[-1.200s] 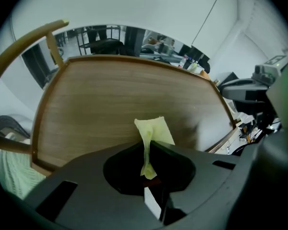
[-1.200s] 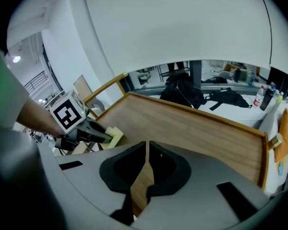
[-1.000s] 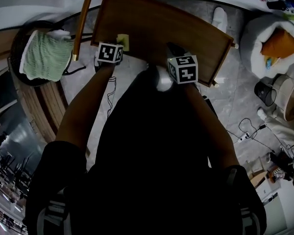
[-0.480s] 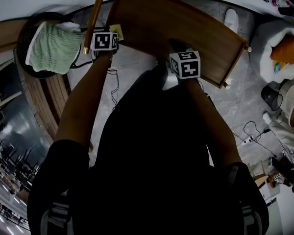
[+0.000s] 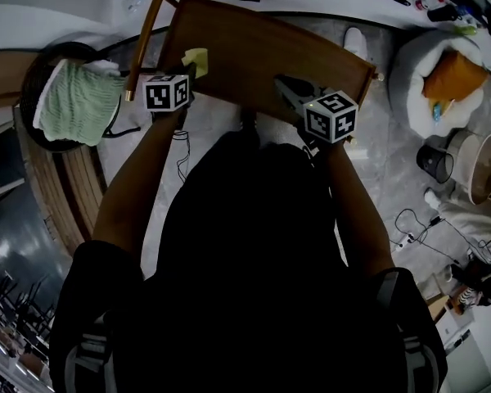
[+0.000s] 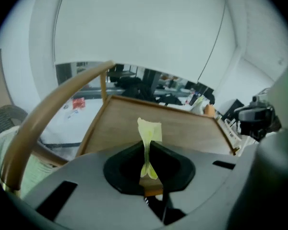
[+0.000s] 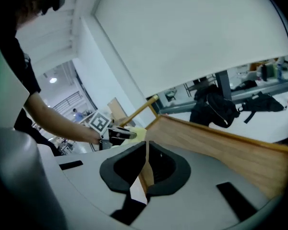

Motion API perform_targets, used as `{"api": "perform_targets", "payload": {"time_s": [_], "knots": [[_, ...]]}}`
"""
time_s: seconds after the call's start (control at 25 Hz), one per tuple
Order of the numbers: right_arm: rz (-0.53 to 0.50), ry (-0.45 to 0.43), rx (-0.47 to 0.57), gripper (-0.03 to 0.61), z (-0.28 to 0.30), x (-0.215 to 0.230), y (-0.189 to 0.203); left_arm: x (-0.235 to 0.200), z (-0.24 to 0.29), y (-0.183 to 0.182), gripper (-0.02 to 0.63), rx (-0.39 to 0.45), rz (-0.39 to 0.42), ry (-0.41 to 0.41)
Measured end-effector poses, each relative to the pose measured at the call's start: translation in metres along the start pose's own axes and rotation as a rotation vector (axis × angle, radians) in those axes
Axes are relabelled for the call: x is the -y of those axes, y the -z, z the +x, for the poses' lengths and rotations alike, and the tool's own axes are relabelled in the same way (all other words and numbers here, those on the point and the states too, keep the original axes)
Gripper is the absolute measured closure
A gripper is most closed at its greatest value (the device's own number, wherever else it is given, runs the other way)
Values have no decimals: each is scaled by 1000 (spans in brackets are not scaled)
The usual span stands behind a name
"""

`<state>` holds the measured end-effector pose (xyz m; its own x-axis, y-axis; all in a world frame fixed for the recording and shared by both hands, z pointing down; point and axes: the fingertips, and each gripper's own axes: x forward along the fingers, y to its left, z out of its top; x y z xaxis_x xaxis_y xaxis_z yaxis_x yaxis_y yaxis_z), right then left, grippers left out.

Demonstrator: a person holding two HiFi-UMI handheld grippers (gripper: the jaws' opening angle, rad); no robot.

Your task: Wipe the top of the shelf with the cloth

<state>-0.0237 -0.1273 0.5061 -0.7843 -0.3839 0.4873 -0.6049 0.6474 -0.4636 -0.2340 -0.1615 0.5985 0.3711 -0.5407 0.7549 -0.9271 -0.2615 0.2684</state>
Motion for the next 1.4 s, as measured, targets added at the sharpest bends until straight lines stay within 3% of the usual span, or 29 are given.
{"api": "perform_targets", "payload": {"time_s": [0.2,0.32,0.48,0.64,0.8,1.12,1.4], "knots": [[-153,-171,156,545,-84,-31,-54,109,-59,-63,583,296,49,185],[-243,-184,217,545,-146,-49,-70,182,-112,-81,583,426,74,313],[-334,-165,338,545,-225,-74,-92,251,-172,-77,583,522,185,387],[-344,-189,432,545,-271,-101,-87,294,-219,-61,583,577,222,449],[-321,-227,510,545,-291,-136,-58,319,-254,-34,583,580,246,489],[-359,-268,533,545,-297,-215,-22,332,-321,0,583,651,309,617],[-332,-268,587,546,-302,-312,6,312,-420,47,583,743,352,692]]}}
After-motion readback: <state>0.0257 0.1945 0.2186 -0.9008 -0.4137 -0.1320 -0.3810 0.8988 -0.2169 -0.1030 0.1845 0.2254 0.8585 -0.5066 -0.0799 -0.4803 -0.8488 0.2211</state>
